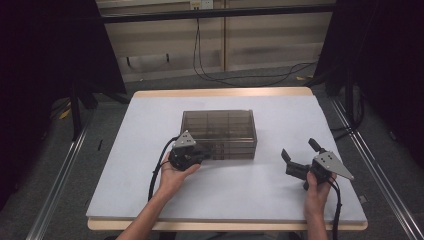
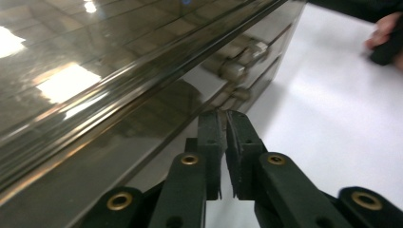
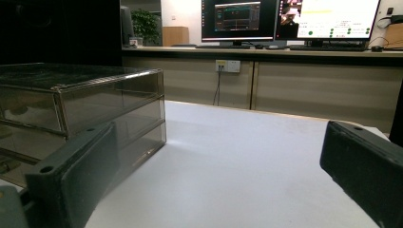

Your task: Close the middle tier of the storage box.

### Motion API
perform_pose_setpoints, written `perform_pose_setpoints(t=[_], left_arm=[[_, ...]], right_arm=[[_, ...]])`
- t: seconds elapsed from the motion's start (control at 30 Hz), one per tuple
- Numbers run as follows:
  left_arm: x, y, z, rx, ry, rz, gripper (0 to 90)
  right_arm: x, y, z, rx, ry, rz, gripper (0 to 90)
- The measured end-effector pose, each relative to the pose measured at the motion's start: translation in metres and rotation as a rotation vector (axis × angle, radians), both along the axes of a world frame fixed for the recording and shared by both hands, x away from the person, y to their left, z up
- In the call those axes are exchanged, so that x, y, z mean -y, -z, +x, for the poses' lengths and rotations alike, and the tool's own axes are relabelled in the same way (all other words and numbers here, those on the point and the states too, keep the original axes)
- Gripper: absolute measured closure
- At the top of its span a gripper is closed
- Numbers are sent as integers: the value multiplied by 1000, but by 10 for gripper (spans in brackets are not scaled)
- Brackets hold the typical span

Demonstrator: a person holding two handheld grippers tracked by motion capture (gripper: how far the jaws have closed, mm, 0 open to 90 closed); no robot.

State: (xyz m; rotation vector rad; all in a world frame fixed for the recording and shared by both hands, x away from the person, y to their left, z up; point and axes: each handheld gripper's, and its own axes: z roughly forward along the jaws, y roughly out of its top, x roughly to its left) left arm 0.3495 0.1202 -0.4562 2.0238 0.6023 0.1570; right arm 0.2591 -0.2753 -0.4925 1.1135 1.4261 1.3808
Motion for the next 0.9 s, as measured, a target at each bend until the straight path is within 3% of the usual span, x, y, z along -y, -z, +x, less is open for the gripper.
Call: perform_pose_setpoints(t=[0.1, 0.13, 0.2, 0.3, 0.37, 0.53, 0.67, 0.73, 0.9], left_arm=[[2, -1, -2, 14, 11, 18, 789], [4, -1, -5, 35, 23, 65, 762], [4, -1, -6, 15, 21, 50, 745], [2, -3, -7, 18, 15, 55, 700], [-1, -6, -8, 24, 11, 66, 602], [-8, -13, -13, 16, 2, 39, 496], [-14, -19, -20, 31, -12, 53, 378], [-16, -19, -21, 26, -18, 40, 347], [-25, -18, -25, 23, -32, 60, 279]], right_arm=[[0, 0, 0, 0, -3, 1, 0], [0, 0, 0, -2, -3, -4, 0], [0, 0, 0, 2, -1, -4, 0], [0, 0, 0, 0, 0, 1, 0], [0, 0, 0, 0, -4, 1, 0], [0, 0, 0, 0, -6, 4, 0], [0, 0, 0, 2, -5, 3, 0], [0, 0, 0, 2, -5, 4, 0], [0, 0, 0, 1, -1, 1, 0]])
